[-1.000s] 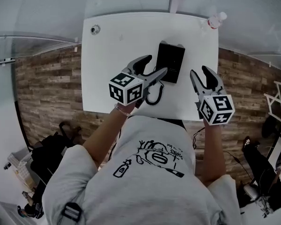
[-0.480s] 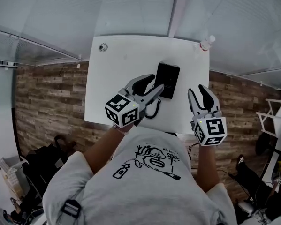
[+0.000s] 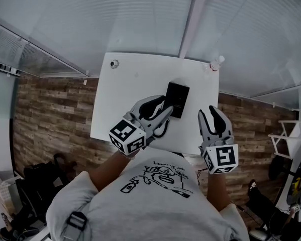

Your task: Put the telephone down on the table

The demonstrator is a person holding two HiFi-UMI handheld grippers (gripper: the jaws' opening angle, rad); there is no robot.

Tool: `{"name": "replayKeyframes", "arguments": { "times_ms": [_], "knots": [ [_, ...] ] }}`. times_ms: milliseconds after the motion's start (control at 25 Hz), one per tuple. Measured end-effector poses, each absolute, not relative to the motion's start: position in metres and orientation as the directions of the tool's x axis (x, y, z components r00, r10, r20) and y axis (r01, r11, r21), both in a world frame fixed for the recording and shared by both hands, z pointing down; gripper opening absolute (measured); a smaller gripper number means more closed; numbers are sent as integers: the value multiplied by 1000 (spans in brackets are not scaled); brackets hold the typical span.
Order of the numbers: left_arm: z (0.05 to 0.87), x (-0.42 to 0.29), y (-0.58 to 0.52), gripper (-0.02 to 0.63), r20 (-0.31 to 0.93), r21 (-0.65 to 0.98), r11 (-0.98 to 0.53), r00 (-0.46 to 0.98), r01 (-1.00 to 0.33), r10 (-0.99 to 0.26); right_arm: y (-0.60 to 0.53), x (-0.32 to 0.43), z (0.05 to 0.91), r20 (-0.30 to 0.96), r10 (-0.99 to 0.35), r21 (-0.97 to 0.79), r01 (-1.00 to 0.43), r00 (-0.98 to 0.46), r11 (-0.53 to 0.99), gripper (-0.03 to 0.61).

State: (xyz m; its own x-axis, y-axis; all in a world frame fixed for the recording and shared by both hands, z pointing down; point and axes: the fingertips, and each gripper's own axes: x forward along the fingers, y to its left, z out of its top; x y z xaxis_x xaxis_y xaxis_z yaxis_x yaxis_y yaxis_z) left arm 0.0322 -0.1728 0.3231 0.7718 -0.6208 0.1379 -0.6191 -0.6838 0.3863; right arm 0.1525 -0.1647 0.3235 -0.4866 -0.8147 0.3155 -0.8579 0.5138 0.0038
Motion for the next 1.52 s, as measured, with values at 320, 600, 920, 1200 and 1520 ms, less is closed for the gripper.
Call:
{"name": "replayKeyframes", "arguments": {
  "times_ms": [320,600,920,1200,1520],
  "knots": [
    [285,33,-159,146,78,323,-719,775,-615,-627,-149,141,283,251,-826,34,-848,-505,529,118],
    [273,37,-149,146,58,307,-729,776,-612,-628,-140,141,277,238,-836,43,-854,-495,518,100],
    [276,38,-145,146,71,309,-724,775,-616,-628,-136,143,278,236,-833,29,-854,-500,520,100],
    [279,41,-147,144,76,323,-725,780,-608,-621,-137,144,279,237,-831,28,-851,-504,524,100],
    [293,40,-155,144,101,375,-700,778,-607,-620,-142,145,285,249,-824,13,-849,-509,528,100]
  ]
}}
